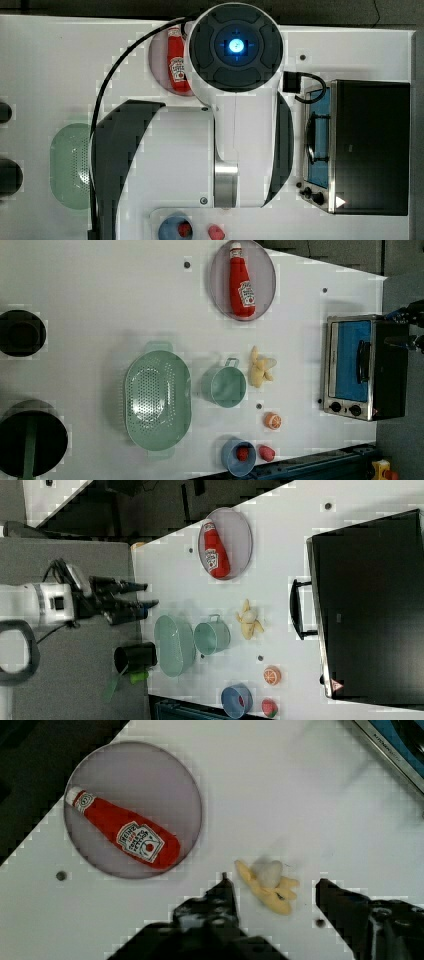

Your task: Pick banana from table and place on oven.

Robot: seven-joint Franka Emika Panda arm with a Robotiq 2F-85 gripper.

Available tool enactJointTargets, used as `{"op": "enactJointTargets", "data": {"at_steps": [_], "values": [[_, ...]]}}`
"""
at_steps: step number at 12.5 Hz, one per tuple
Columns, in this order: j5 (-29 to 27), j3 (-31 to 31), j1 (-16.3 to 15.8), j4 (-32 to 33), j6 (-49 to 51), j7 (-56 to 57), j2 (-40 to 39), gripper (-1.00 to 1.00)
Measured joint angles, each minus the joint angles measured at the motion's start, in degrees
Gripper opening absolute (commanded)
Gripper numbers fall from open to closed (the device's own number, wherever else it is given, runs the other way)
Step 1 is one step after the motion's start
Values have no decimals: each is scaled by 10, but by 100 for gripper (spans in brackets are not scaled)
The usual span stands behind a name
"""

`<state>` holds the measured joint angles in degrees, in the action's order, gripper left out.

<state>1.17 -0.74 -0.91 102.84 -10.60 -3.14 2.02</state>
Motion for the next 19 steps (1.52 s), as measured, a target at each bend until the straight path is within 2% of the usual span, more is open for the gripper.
{"op": "enactJointTargets", "data": {"at_steps": [2, 3, 5, 8, 11, 15, 17, 19], "values": [[-2, -6, 9, 119, 119, 0, 125, 80], [-4, -13, 12, 150, 143, 3, 186, 99], [-1, -18, 14, 145, 138, 8, 278, 100], [-10, -5, 14, 111, 79, 9, 313, 100], [-1, -9, 14, 145, -8, 9, 260, 100], [2, -3, 16, 244, -122, 11, 111, 100], [2, -2, 6, 280, -178, 11, 30, 100], [-6, 2, 0, 323, -249, 12, -8, 100]]}}
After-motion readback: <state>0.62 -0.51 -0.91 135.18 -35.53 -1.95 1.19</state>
